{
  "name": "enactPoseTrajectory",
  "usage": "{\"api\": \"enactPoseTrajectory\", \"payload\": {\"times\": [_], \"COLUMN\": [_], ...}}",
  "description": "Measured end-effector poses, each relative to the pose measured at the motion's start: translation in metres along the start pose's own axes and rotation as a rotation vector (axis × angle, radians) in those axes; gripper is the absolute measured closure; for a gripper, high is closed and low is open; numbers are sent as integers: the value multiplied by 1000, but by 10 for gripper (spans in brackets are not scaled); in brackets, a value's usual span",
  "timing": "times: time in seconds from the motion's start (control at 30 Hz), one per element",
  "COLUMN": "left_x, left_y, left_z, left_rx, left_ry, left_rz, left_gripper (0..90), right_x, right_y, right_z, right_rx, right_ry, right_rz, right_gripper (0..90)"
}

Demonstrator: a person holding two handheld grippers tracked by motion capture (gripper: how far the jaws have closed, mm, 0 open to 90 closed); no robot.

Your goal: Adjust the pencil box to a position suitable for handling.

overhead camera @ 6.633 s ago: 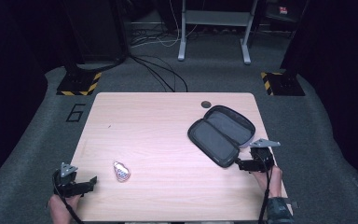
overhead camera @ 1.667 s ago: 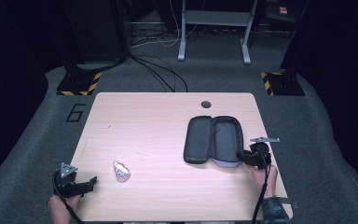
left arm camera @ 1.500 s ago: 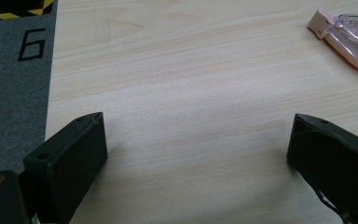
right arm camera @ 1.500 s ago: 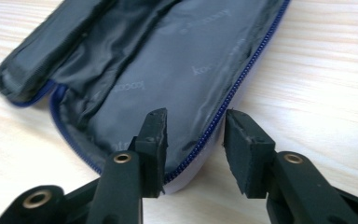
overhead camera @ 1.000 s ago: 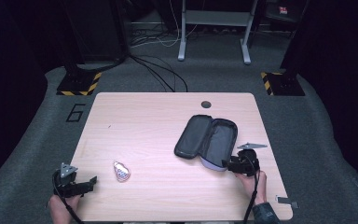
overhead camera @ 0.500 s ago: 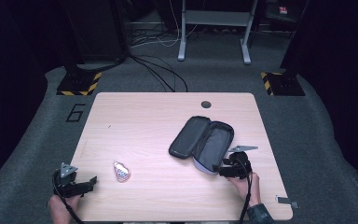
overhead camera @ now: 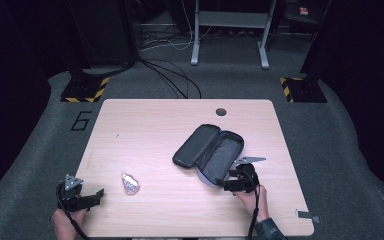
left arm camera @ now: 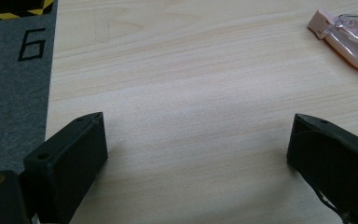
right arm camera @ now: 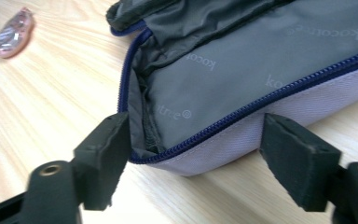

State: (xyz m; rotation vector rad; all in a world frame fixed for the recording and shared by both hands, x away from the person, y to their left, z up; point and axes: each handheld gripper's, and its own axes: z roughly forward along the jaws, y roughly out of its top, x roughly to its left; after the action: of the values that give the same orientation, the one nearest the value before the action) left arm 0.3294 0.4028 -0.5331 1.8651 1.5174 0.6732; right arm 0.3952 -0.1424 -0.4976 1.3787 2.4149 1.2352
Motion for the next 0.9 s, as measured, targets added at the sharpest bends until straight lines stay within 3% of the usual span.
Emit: {"api": "enactPoseTrajectory", "payload": {"times": [0.07, 0.37, 0.47, 0.57, 0.6, 0.7, 0.8, 0.9], "left_x": [0, 0, 0, 0, 0, 0, 0, 0], "left_y": [0, 0, 0, 0, 0, 0, 0, 0], "left_z": [0, 0, 0, 0, 0, 0, 0, 0], "left_rx": [0, 0, 0, 0, -1, 0, 0, 1], "left_ry": [0, 0, 0, 0, 0, 0, 0, 0], "left_rz": [0, 1, 1, 0, 0, 0, 0, 0], "left_gripper": [48, 49, 49, 49, 49, 49, 49, 49], "right_x": [4, 1, -18, -26, -39, -47, -70, -77], "right_y": [1, 0, 4, 7, 13, 18, 31, 36], "right_z": [1, -2, -17, -22, -26, -28, -24, -22], "right_rx": [10, 19, -15, -21, -19, -19, -6, 0], "right_ry": [2, -11, -55, -86, -107, -122, -147, -145], "right_rz": [-1, -23, -8, -12, -3, -6, -11, -2], "right_gripper": [157, 150, 148, 150, 151, 154, 142, 134]}}
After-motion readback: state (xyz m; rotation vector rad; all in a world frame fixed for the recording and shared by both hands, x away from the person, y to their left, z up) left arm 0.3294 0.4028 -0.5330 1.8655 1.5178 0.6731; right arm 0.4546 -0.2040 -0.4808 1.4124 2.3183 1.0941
